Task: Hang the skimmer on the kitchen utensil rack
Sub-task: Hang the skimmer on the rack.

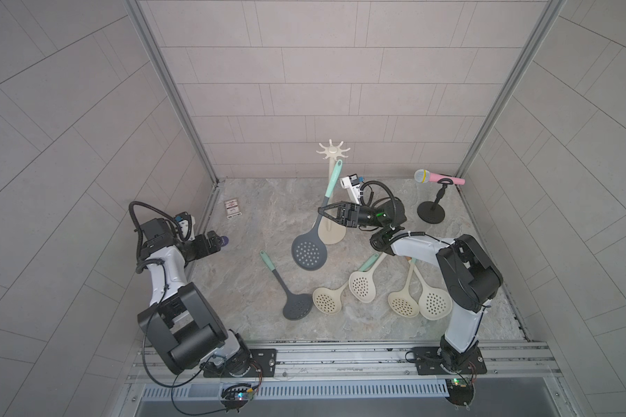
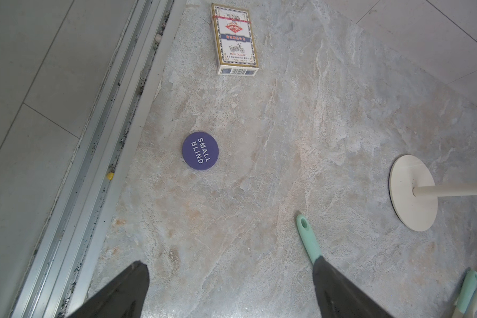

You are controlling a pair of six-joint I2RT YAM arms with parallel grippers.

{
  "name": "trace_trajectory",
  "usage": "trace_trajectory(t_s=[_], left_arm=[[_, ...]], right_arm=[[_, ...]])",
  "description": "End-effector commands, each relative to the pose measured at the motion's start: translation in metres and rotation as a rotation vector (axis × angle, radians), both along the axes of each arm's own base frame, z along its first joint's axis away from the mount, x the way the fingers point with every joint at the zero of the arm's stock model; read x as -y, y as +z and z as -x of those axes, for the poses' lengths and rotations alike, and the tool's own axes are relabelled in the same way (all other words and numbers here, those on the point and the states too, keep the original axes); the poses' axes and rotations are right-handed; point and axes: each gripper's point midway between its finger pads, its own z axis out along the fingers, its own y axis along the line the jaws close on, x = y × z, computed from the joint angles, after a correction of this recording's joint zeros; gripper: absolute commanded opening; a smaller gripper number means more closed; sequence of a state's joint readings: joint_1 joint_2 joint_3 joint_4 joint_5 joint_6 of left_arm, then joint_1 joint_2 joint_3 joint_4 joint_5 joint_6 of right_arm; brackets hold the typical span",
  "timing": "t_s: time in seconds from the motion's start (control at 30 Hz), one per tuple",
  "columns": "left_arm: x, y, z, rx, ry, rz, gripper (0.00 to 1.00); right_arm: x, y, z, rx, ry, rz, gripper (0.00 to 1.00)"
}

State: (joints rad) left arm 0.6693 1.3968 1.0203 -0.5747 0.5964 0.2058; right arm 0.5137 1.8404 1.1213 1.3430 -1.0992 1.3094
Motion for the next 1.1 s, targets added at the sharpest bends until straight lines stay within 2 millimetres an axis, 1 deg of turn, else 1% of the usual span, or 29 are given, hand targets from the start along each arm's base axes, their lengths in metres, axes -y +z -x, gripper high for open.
trace_trajectory(t_s=[0.0, 0.2, 0.33, 0.73, 0.9, 1.07], left_arm=[[0.000, -0.001, 0.000, 0.004, 0.003, -0.010, 1.00], [0.003, -0.004, -0.001, 0.000, 0.006, 0.008, 1.00], [0.005, -0.004, -0.001, 0.003, -0.001, 0.008, 1.00], [0.007, -0.007, -0.002, -0.001, -0.011, 0.015, 1.00], [0.012, -0.009, -0.002, 0.000, -0.035, 0.023, 1.00], [0.017, -0.011, 0.000, 0.000, -0.051, 0.023, 1.00]], right_arm=[[0.003, 0.031, 0.014, 0.108, 0.024, -0.052, 0.00], [0.001, 0.042, 0.011, 0.127, 0.026, -0.071, 0.00], [0.001, 0.043, 0.009, 0.122, 0.025, -0.073, 0.00], [-0.005, 0.013, -0.007, 0.059, 0.020, -0.039, 0.00], [-0.002, 0.003, -0.017, 0.032, -0.002, -0.030, 0.00], [-0.002, -0.006, -0.029, -0.012, -0.003, -0.025, 0.00]])
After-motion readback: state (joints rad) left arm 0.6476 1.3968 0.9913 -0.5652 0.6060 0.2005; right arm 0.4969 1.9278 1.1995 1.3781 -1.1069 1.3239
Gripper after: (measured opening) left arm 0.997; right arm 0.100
